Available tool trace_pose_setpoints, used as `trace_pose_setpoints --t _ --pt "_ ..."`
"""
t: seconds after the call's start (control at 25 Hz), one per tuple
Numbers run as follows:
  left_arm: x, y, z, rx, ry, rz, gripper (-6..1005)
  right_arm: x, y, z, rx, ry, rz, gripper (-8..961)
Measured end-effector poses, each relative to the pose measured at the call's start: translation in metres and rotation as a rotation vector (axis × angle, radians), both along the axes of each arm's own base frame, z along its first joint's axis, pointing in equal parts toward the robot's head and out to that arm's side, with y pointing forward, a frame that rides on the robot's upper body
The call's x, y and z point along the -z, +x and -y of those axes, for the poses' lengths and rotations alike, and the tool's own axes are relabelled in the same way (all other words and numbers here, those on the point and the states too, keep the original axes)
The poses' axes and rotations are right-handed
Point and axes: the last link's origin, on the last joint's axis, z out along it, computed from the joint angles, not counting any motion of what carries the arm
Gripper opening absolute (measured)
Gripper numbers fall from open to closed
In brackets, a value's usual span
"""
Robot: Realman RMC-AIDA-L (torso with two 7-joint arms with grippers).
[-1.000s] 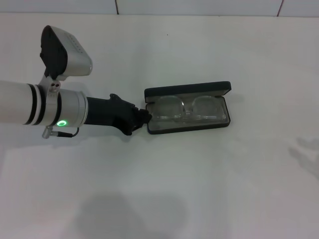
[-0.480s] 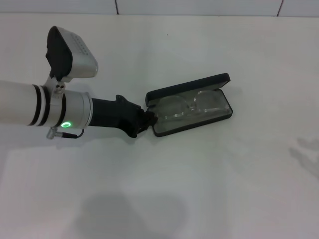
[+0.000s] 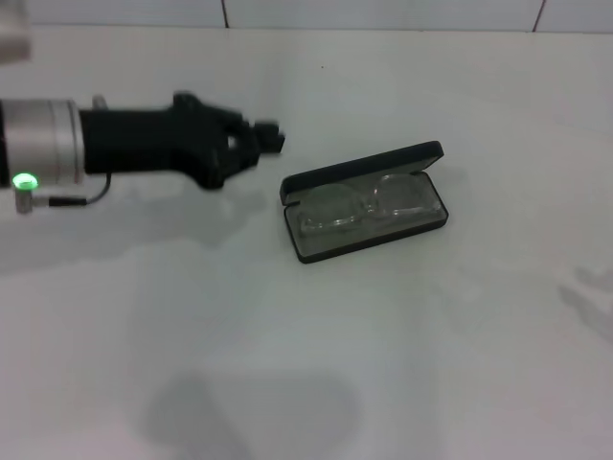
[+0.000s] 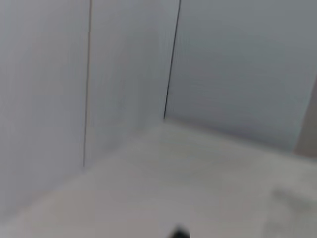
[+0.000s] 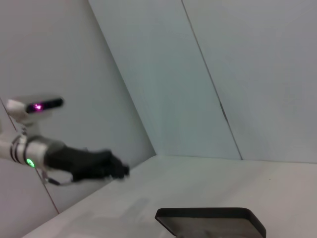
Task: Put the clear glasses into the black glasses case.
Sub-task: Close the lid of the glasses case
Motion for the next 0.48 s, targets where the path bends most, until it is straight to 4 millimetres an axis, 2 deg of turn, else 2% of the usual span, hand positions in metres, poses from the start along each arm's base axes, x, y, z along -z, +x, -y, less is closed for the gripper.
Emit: trace_pose_setpoints --t 0.08,0.16,0.4,0.48 --pt "-0.004 0.009 -0.001 0.037 0.021 0.057 123 0.000 0.000 -0.001 0.002 0.003 0.002 335" --pt "0.004 0.015 -0.007 0.056 0.021 0.074 124 0.000 0.000 -0.002 0.000 0.003 0.005 335" --pt "0.046 0.032 -0.032 0.058 -0.025 0.062 124 0.002 -0.001 -0.004 -0.005 -0.001 0.005 335" --pt "0.052 0.036 -0.039 0.043 -0.024 0.055 125 0.003 -0.001 -0.003 -0.002 -0.005 -0.002 335"
